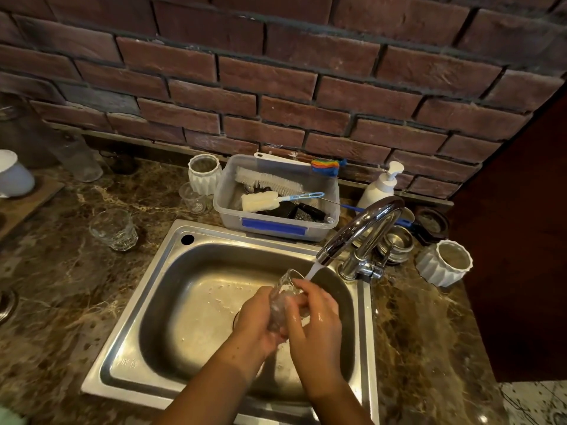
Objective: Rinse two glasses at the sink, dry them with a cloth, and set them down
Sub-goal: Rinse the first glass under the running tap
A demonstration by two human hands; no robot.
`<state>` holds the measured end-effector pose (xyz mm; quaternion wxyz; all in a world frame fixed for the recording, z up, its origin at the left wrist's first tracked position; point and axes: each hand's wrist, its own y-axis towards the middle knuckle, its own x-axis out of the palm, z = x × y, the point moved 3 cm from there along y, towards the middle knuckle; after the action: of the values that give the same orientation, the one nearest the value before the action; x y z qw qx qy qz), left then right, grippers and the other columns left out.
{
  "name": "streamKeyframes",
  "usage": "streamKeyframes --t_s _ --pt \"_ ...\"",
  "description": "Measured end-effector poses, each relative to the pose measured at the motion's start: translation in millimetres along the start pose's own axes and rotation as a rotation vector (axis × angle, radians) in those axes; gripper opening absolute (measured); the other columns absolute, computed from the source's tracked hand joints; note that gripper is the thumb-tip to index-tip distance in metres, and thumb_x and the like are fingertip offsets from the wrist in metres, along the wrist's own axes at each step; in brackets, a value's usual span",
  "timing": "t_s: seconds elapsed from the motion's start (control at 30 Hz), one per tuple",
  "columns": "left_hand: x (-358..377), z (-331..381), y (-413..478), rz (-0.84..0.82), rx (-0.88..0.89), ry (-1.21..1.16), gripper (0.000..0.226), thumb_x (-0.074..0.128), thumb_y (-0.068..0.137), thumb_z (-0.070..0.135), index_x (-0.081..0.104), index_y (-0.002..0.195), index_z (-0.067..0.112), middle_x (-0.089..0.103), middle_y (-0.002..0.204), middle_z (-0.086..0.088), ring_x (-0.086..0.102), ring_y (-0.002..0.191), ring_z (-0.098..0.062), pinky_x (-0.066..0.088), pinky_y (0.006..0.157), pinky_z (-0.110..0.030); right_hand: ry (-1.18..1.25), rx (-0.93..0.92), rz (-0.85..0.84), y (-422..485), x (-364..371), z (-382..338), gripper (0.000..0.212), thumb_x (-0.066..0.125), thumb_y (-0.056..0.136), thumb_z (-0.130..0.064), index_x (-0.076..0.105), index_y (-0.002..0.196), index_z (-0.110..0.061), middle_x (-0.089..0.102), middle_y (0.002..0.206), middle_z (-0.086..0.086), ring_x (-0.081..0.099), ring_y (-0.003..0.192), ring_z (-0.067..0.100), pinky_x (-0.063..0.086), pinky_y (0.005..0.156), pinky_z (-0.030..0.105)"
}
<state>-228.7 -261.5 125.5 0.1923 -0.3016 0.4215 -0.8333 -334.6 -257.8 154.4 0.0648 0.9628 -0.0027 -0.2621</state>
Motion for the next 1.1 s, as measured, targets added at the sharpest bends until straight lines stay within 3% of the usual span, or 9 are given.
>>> streamKeyframes --t_s 0.13,0.23,0.37,0.47,0.57,0.7,0.8,0.9,1.1 --pt "-7.1 18.8 2.8 0.154 0.416 0.424 0.033 0.041 0.106 0.021 0.068 0.093 0.007 0.069 0.082 -0.015 0.062 0.062 -0.021 0.047 0.051 -0.028 0.224 0.294 -0.431 16.2 -0.7 6.1 0.022 0.053 0.102 -0.023 0.074 0.106 -0.029 0.077 0.099 -0.007 0.070 0.095 0.007 0.056 0.088 0.034" --pt "-3.9 27.8 -2.8 0.122 0.638 0.575 0.032 0.042 0.105 0.018 0.070 0.090 0.013 0.071 0.090 -0.015 0.069 0.082 -0.025 0.055 0.069 -0.035 0.609 0.544 -0.616 22.3 -4.0 1.6 0.024 0.056 0.100 -0.013 0.071 0.118 -0.017 0.077 0.111 0.004 0.070 0.108 0.019 0.050 0.098 0.039" --pt "-4.0 23.4 2.5 0.048 0.307 0.251 0.029 0.047 0.105 0.025 0.069 0.092 0.010 0.074 0.078 -0.012 0.070 0.069 -0.022 0.053 0.059 -0.032 0.163 0.195 -0.436 11.7 5.5 -9.5 0.029 0.058 0.099 -0.019 0.064 0.126 -0.029 0.072 0.115 -0.007 0.067 0.110 0.012 0.055 0.097 0.032" --pt "-7.1 19.8 4.2 -0.032 0.011 0.123 0.019 0.060 0.093 0.022 0.067 0.082 0.008 0.067 0.065 -0.010 0.058 0.053 -0.019 0.040 0.048 -0.024 -0.130 -0.141 -0.339 5.8 -1.4 -4.3 0.020 0.054 0.097 -0.039 0.066 0.112 -0.033 0.066 0.105 -0.018 0.058 0.106 0.001 0.042 0.110 0.041" --pt "-13.0 11.0 8.1 -0.111 -0.112 0.081 0.022 0.060 0.094 0.026 0.068 0.096 0.006 0.068 0.078 -0.013 0.053 0.052 -0.018 0.037 0.041 -0.021 -0.335 -0.343 -0.355 15.3 -17.9 12.0 0.029 0.055 0.091 -0.053 0.073 0.099 -0.032 0.067 0.102 -0.019 0.054 0.109 -0.002 0.026 0.120 0.055" --pt "-9.9 -1.0 14.2 -0.184 -0.183 0.045 0.026 0.063 0.094 0.032 0.075 0.092 0.008 0.070 0.075 -0.009 0.056 0.058 -0.017 0.038 0.041 -0.021 -0.317 -0.510 -0.280 14.2 -11.2 13.0 0.024 0.060 0.092 -0.046 0.071 0.108 -0.031 0.068 0.116 -0.011 0.057 0.117 0.007 0.035 0.116 0.053" --pt "-10.8 -2.6 22.5 -0.184 -0.215 0.117 0.026 0.058 0.096 0.031 0.070 0.089 0.009 0.069 0.069 -0.008 0.051 0.050 -0.014 0.033 0.037 -0.018 -0.110 -0.227 -0.513 26.3 -14.3 10.1 0.029 0.066 0.088 -0.040 0.074 0.112 -0.026 0.075 0.104 -0.008 0.066 0.096 0.007 0.056 0.088 0.045" --pt "-11.0 -0.3 28.6 -0.163 -0.184 0.234 0.023 0.052 0.097 0.027 0.063 0.090 0.008 0.067 0.064 -0.011 0.051 0.042 -0.017 0.033 0.036 -0.016 0.020 0.007 -0.760 36.0 -22.8 9.6 0.025 0.072 0.088 -0.025 0.076 0.112 -0.020 0.077 0.103 0.001 0.071 0.093 0.017 0.057 0.087 0.045" --pt "1.3 2.8 32.5 0.024 0.306 0.287 0.030 0.048 0.103 0.024 0.073 0.090 0.011 0.075 0.079 -0.011 0.070 0.072 -0.024 0.052 0.057 -0.030 0.092 0.352 -0.475 21.9 3.3 0.6 0.019 0.058 0.091 -0.008 0.075 0.085 -0.015 0.075 0.087 0.008 0.071 0.086 0.022 0.058 0.086 0.049"
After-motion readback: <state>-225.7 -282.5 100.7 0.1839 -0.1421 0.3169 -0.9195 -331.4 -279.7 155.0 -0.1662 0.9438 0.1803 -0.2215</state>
